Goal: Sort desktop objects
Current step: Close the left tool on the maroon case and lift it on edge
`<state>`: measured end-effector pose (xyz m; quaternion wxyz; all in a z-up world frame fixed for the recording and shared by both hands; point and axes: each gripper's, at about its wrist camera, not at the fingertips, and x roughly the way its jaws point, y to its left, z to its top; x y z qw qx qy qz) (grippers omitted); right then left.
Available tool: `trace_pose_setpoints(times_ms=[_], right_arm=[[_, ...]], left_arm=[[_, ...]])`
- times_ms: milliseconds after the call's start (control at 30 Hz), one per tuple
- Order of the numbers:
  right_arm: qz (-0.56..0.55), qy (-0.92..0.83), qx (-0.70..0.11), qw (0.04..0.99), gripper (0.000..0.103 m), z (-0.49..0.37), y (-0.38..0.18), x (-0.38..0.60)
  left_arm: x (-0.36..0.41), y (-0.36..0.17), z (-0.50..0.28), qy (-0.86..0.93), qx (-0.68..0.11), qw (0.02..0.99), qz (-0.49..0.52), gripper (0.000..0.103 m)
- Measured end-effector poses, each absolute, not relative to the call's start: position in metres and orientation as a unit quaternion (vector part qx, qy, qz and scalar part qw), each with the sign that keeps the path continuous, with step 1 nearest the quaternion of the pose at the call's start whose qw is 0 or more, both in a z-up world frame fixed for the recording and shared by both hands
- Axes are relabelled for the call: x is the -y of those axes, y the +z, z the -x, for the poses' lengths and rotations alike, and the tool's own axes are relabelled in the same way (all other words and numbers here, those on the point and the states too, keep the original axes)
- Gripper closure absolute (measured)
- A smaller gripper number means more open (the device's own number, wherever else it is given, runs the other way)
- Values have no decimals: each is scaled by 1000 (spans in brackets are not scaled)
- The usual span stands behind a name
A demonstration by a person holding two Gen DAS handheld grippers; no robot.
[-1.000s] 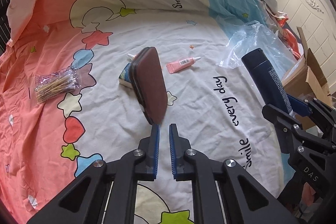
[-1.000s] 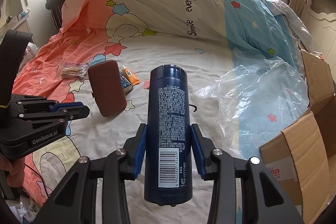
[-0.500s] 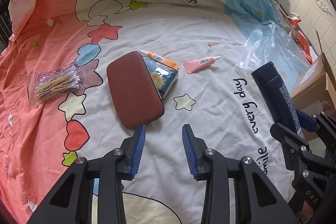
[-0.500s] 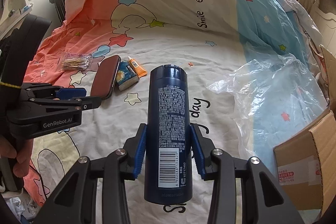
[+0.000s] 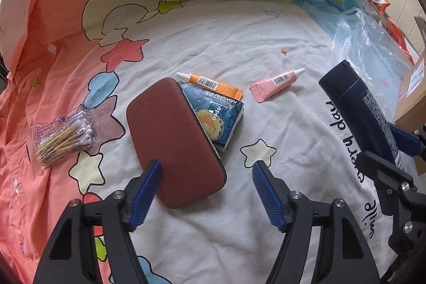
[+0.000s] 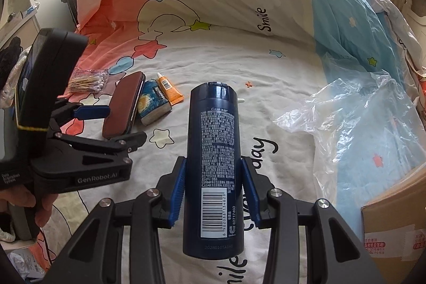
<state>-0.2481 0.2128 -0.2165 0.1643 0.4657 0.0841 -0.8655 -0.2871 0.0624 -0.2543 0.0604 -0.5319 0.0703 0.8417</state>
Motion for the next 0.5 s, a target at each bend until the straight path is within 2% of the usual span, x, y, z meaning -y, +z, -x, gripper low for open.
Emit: trace_pose_setpoints(times_ms=[167, 200, 233, 267, 333, 500], right_arm=[[-471, -862, -86, 165, 65, 246, -220, -214], [-471, -862, -86, 165, 65, 245, -220, -215], [-471, -863, -84, 165, 65, 244, -219, -216], [-471, -863, -82, 164, 65, 244, -219, -217], [-470, -864, -79, 162, 65, 243, -217, -219], [-467, -865, -79, 163, 65, 240, -215, -218]], left_arm=[[-63, -265, 290, 842, -82, 1, 533, 24], [-60, -264, 289, 845, -76, -7, 530, 32], [-57, -262, 289, 848, -70, -15, 526, 48], [-55, -258, 288, 853, -67, -11, 518, 52], [-60, -250, 285, 860, -88, -3, 502, 68], [-56, -237, 284, 867, -94, 2, 489, 77]])
